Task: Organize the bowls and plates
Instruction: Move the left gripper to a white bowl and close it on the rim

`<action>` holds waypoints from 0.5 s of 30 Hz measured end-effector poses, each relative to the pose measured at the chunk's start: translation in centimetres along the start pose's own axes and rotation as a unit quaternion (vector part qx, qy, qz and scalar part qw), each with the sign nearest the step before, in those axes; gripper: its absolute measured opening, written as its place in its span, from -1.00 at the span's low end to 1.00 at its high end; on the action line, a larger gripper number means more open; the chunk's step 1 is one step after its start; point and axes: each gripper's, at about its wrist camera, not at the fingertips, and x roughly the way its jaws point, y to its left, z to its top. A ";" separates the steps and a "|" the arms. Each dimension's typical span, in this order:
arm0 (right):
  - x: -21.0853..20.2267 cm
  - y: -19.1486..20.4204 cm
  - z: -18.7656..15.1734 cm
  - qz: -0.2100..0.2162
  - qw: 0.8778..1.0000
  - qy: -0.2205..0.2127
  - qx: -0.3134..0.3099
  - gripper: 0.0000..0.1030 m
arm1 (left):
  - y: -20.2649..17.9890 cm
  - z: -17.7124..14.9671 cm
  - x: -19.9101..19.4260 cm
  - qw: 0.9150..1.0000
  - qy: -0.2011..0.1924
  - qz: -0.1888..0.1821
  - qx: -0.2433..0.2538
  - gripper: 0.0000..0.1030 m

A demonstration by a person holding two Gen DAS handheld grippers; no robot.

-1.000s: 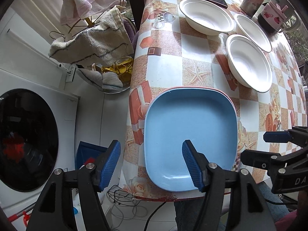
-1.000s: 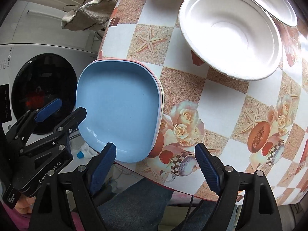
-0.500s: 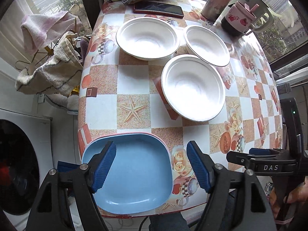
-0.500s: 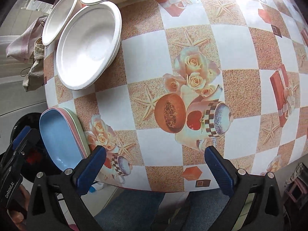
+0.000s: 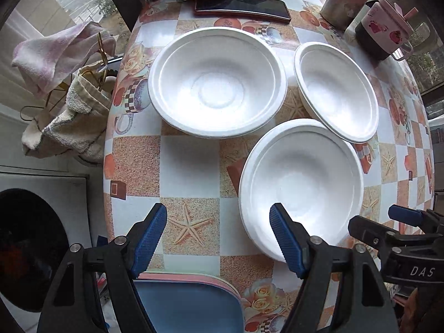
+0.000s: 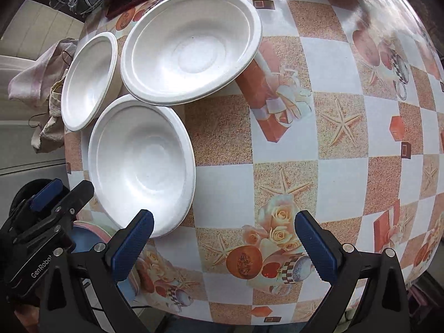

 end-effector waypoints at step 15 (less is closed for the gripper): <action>3.8 2.7 5.2 -0.009 0.999 0.008 -0.036 0.28 | -1.1 1.9 5.0 0.998 0.067 -0.022 -0.004 -0.33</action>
